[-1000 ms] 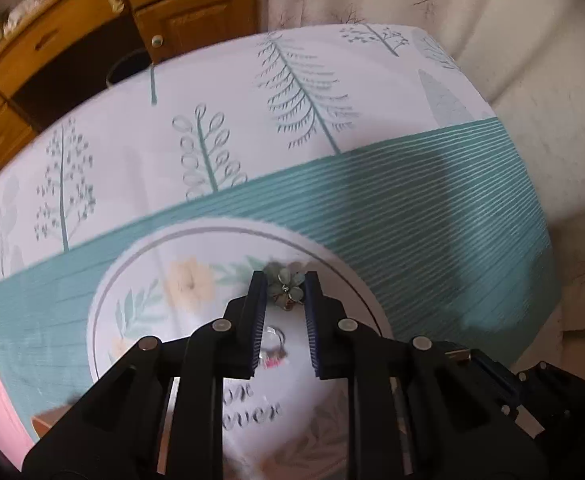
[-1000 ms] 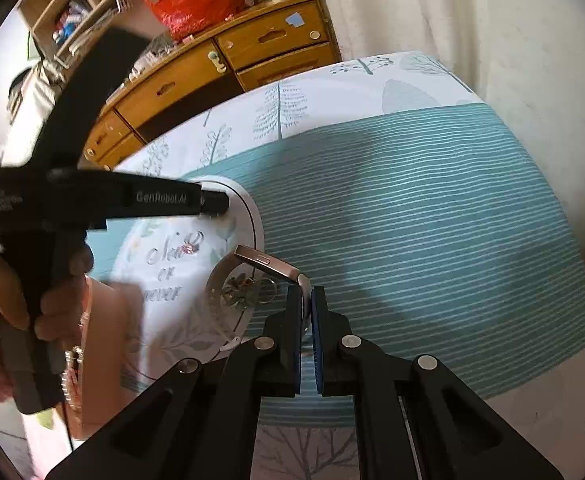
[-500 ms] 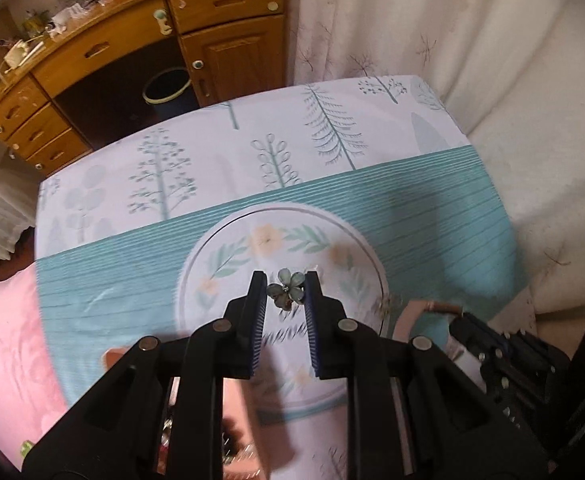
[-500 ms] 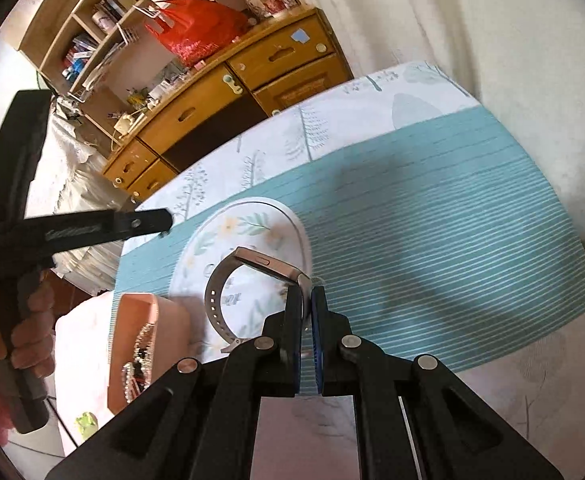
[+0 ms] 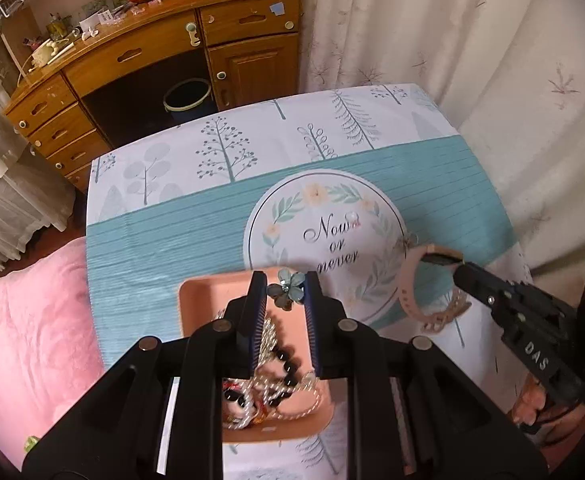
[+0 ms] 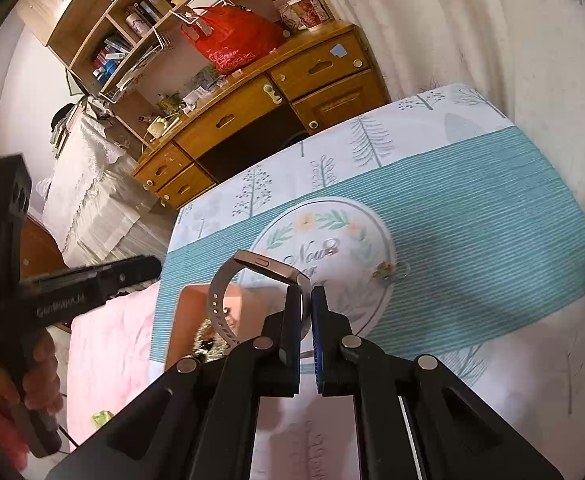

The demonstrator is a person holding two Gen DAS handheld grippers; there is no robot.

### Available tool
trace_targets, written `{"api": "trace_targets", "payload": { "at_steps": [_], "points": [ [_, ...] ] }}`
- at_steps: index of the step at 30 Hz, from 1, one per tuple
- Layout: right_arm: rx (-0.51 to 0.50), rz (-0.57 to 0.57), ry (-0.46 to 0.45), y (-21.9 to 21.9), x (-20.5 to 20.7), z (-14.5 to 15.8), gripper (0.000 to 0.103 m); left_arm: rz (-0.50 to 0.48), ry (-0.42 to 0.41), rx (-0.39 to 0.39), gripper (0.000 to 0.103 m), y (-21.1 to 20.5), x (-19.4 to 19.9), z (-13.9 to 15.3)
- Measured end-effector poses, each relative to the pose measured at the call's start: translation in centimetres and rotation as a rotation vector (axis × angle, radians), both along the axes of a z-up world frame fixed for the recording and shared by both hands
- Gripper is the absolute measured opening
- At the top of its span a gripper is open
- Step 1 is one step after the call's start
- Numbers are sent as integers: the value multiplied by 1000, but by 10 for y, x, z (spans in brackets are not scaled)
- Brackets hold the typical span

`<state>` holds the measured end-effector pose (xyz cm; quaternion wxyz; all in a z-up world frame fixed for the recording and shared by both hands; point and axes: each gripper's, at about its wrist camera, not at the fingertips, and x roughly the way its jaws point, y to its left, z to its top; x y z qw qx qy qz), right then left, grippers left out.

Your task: Organize jewelry

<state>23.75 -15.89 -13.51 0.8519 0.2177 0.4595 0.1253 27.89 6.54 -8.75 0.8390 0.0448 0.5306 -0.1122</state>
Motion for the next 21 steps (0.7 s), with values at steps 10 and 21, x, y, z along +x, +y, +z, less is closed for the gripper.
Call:
{"api": "trace_targets", "payload": {
  "at_steps": [10, 21],
  "points": [
    [-8, -64, -32, 71, -48, 35, 7, -170, -2, -43, 16, 45, -29, 4],
    [0, -123, -6, 167, -97, 24, 7, -332, 80, -16, 34, 62, -28, -16]
  ]
}}
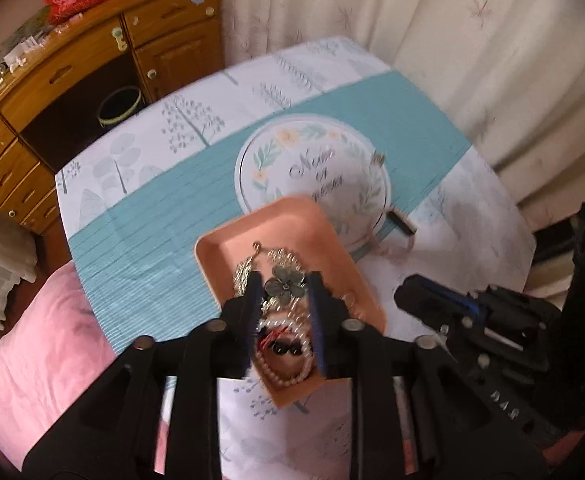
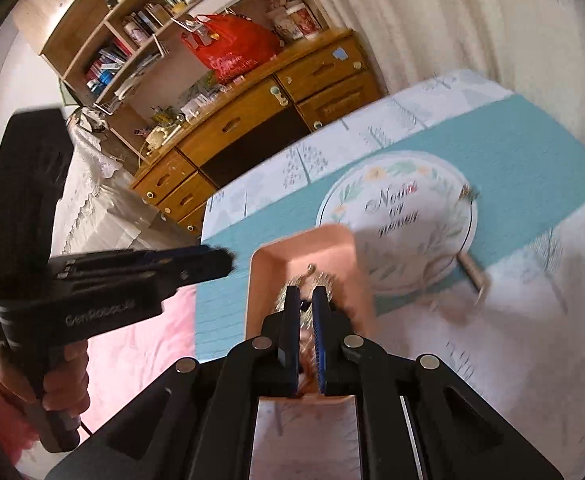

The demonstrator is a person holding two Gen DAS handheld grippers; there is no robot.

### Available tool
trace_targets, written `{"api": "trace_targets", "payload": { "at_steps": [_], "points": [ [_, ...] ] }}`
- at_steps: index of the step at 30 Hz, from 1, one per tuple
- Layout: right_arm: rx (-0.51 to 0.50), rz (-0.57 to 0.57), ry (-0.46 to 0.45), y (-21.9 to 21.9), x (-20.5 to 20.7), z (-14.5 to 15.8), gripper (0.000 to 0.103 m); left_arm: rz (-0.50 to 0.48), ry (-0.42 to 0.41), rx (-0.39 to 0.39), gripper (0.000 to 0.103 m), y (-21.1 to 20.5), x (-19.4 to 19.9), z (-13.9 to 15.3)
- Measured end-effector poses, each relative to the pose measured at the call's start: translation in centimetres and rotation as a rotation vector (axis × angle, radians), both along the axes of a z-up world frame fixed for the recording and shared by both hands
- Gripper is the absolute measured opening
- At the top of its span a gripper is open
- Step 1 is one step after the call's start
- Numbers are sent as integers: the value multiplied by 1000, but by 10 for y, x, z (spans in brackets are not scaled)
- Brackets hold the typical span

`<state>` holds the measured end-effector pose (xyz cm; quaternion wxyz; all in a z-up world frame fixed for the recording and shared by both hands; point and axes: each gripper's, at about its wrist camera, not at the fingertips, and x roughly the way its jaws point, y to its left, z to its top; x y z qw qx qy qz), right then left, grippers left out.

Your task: Organize jewelry

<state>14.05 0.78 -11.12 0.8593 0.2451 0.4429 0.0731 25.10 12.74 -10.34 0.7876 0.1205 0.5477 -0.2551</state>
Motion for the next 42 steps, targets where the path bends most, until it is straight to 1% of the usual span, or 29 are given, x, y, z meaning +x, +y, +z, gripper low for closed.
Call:
{"api": "trace_targets", "payload": {
  "at_steps": [1, 2, 4, 6, 7, 9, 11, 13, 14, 18, 20, 22, 24, 26, 28, 30, 33, 36, 39, 42],
  "points": [
    [2, -8, 17, 5, -3, -3, 11, 4, 1, 18, 50, 1, 0, -3],
    [2, -18, 39, 10, -5, -6, 14, 9, -4, 18, 53, 3, 0, -4],
    [11, -32, 63, 16, -11, -9, 34, 11, 4, -5, 53, 7, 0, -5],
    [11, -48, 57, 15, -14, -8, 43, 16, 9, -14, 53, 9, 0, -5],
    [2, -53, 54, 13, -14, -8, 49, 20, -2, -10, 53, 11, 0, -5],
    [-20, -54, 59, 11, -14, -7, 57, 27, -16, 3, 53, 12, -2, -5],
    [-36, -49, 72, 9, -14, -6, 67, 36, 6, -21, 53, 15, -4, -7],
    [-33, -52, 94, 0, -10, -9, 84, 63, 36, -45, 53, 16, -8, -12],
    [-31, -54, 106, -4, -8, -11, 87, 74, 47, -47, 53, 16, -11, -15],
    [-76, -68, 176, -24, -2, -21, 90, 120, 83, -29, 53, 12, -28, -29],
    [-97, -68, 212, -38, -1, -27, 91, 120, 147, -29, 53, 6, -38, -36],
    [-113, -66, 240, -54, 1, -35, 92, 121, 186, -51, 53, -3, -50, -38],
    [-134, -63, 253, -73, 1, -43, 92, 122, 187, -57, 55, -17, -61, -37],
    [-157, -48, 261, -91, 3, -50, 92, 117, 183, -29, 60, -39, -72, -38],
    [-188, 13, 260, -111, 5, -52, 92, 126, 189, 1, 62, -63, -80, -40],
    [-238, 100, 247, -127, 11, -54, 92, 148, 206, 6, 63, -84, -83, -44],
    [-342, 239, 194, -153, 18, -51, 92, 228, 230, -5, 63, -118, -82, -52],
    [-417, 338, 150, -178, 27, -49, 91, 286, 223, 12, 64, -153, -79, -60],
    [-440, 427, 124, -208, 38, -52, 91, 344, 219, 4, 64, -172, -76, -66],
    [-434, 480, 95, -231, 48, -52, 91, 390, 220, 2, 66, -182, -70, -74]
  ]
}}
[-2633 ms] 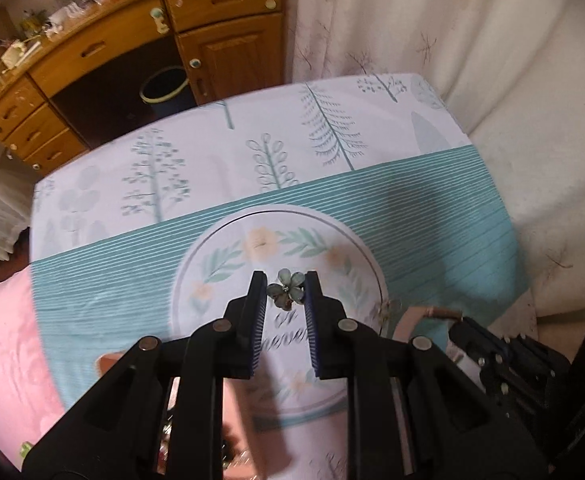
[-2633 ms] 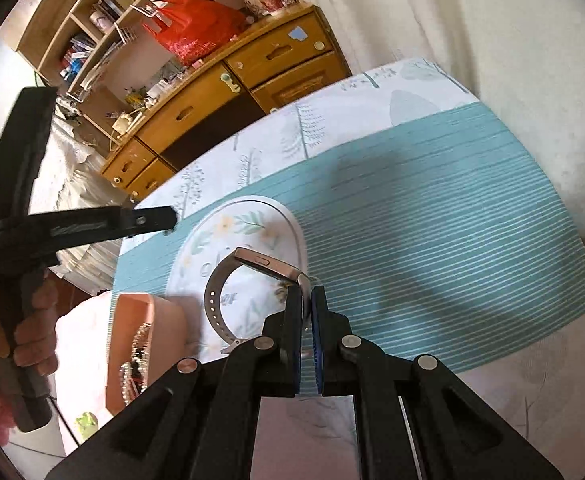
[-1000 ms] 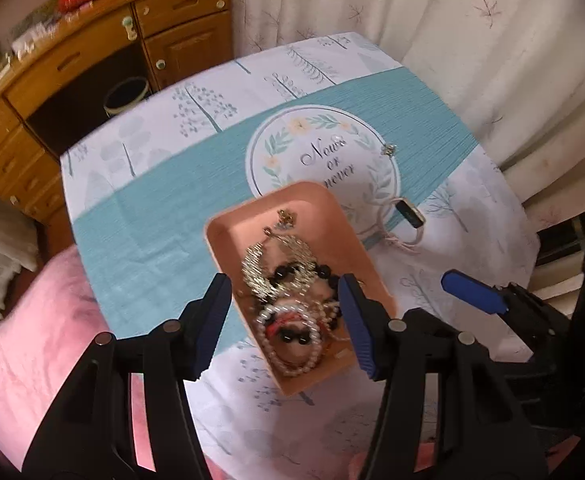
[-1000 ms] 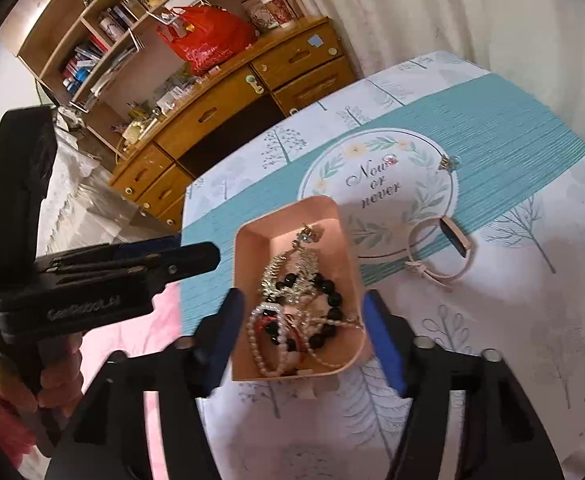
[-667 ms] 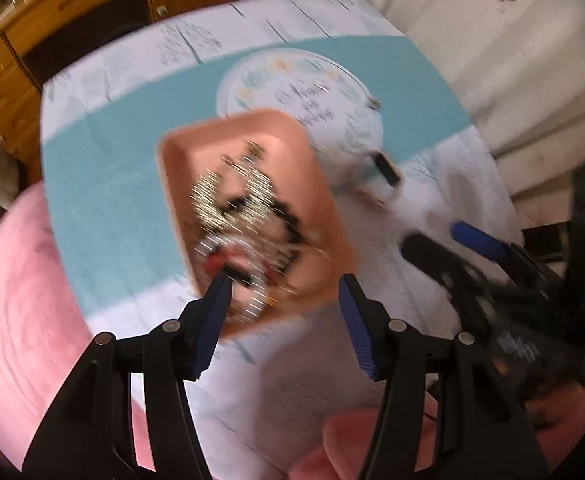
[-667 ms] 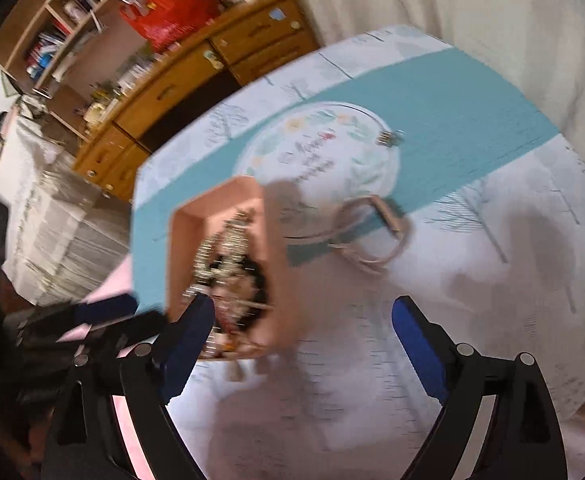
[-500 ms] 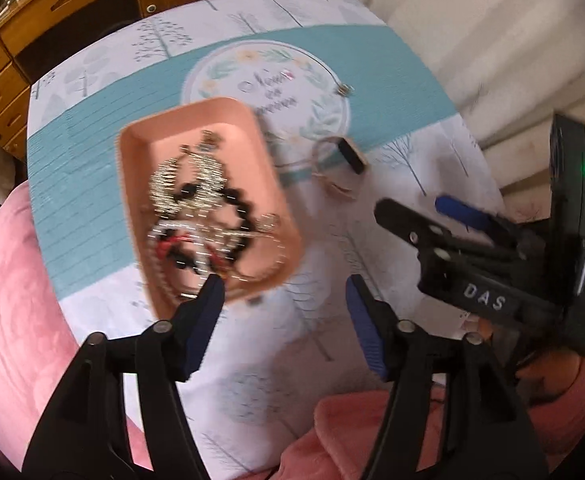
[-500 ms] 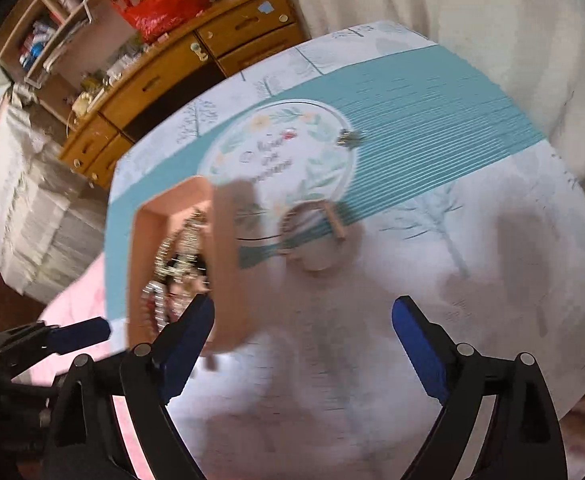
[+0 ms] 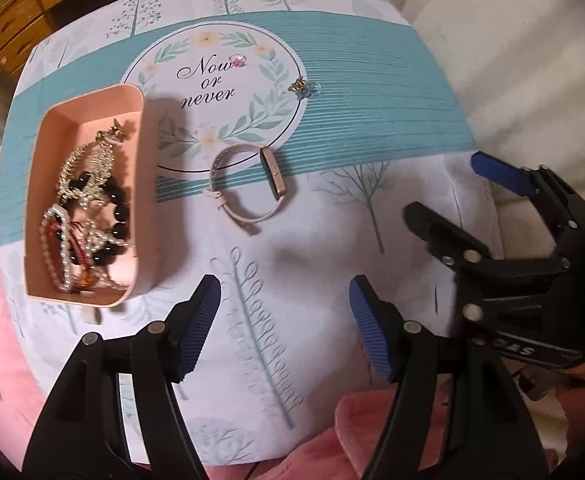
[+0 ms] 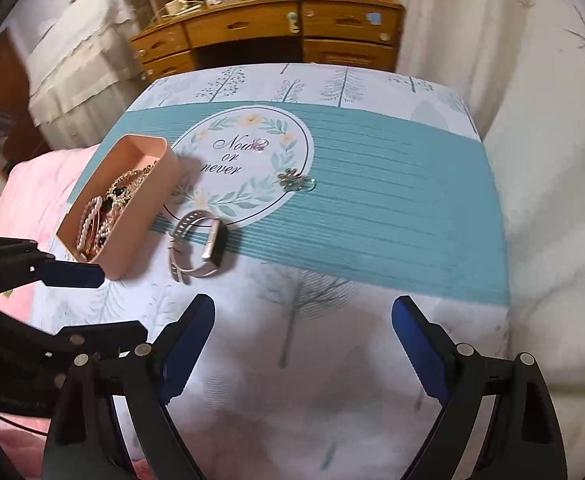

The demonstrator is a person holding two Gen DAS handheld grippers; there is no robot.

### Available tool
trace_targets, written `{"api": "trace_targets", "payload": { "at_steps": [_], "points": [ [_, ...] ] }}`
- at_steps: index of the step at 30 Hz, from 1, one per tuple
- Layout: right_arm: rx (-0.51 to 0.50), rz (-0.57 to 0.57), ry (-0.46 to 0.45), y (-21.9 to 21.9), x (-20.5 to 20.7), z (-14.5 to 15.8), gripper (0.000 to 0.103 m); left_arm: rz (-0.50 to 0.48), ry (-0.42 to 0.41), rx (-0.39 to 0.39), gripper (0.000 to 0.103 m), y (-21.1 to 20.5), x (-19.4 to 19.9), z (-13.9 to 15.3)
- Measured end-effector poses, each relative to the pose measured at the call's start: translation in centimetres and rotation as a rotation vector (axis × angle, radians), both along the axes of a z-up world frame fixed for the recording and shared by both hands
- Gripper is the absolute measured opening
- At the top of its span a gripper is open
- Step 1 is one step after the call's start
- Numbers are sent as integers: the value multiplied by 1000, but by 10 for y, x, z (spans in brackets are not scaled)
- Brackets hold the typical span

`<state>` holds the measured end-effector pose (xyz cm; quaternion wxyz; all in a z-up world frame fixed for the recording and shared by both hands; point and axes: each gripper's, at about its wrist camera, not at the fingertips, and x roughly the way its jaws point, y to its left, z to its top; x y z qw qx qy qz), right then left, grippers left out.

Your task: Organize jewelry

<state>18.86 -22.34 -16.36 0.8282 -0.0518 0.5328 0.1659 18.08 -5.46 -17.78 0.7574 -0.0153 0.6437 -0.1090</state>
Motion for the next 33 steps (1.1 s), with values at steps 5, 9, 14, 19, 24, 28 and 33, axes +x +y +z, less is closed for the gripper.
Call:
{"api": "trace_targets", "payload": {
  "at_steps": [5, 9, 14, 19, 24, 28, 33],
  "points": [
    [-49, 85, -86, -12, 20, -8, 91, 60, -22, 28, 66, -9, 19, -23],
    [23, 133, -176, -13, 39, -16, 91, 175, -72, 58, 66, -3, 32, -36],
    [77, 177, -207, 5, 69, -43, 75, 271, -109, 72, 66, 8, 48, -53],
    [70, 237, -194, 33, 90, -69, 48, 267, -114, 80, 62, 8, 58, -66],
    [69, 298, -227, 58, 102, -81, 39, 267, -133, 82, 53, 11, 61, -67],
    [85, 323, -211, 70, 108, -85, 35, 265, -132, 67, 41, 11, 64, -66],
    [62, 311, -191, 80, 110, -91, 23, 265, -103, 48, 31, 11, 63, -63]
  ]
}}
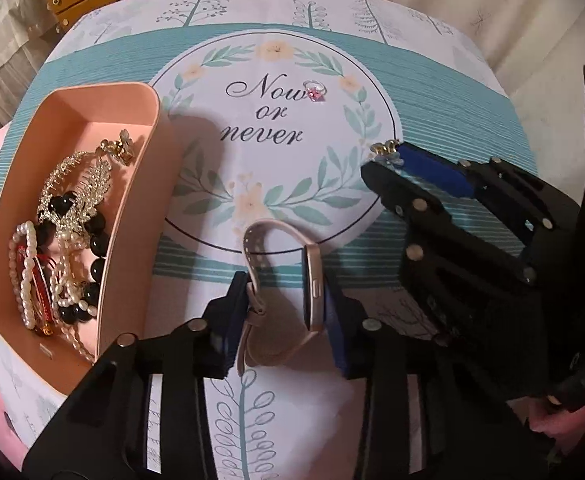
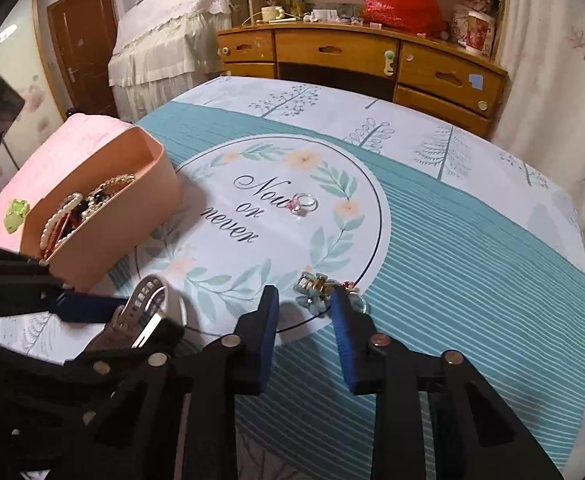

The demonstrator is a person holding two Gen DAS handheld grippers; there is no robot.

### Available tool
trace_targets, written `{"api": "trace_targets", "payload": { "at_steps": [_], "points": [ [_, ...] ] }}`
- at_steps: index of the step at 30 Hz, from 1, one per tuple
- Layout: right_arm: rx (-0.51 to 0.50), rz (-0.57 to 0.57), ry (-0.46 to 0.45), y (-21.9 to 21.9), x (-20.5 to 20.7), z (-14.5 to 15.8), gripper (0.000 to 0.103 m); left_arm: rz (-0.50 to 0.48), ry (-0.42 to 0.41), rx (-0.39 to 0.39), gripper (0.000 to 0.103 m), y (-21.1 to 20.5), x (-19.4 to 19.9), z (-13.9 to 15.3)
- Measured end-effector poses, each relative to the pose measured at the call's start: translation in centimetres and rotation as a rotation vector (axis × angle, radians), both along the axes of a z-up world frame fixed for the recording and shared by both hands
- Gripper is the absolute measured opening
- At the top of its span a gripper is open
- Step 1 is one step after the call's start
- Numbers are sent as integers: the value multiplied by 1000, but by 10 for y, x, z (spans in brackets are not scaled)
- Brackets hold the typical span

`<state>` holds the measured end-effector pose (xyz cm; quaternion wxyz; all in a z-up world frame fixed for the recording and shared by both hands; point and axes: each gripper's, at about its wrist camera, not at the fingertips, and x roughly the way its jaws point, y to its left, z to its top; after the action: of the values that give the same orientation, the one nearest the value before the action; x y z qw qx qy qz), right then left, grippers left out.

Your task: Organize jewelry

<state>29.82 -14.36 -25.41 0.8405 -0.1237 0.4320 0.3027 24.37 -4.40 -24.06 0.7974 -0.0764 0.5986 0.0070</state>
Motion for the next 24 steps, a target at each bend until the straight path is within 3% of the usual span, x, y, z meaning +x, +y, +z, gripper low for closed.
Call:
{"api": "trace_targets", "payload": {
  "at_steps": [1, 8, 9, 13, 18, 23, 24],
  "points": [
    [6, -8, 7, 0, 1, 0, 19, -3, 4, -2, 30, -1, -1, 0],
    [2, -38, 44, 4, 5, -1, 16, -3, 29, 0, 28, -2, -8, 7],
    [4, -40, 53, 4, 5, 0, 11, -1, 29, 0, 28, -1, -10, 11],
    [51, -49, 94, -5, 3, 12, 8, -10, 14, -5, 28, 2, -23, 29],
    [52, -41, 78, -6, -7, 35, 2, -39, -12, -13, 28, 8, -42, 57],
    [42, -56, 34, -2, -20, 48, 3, -64, -56, 11, 28, 19, -65, 87],
    [38, -57, 25, -2, -22, 48, 11, -66, -68, 15, 28, 24, -70, 93]
  ]
}}
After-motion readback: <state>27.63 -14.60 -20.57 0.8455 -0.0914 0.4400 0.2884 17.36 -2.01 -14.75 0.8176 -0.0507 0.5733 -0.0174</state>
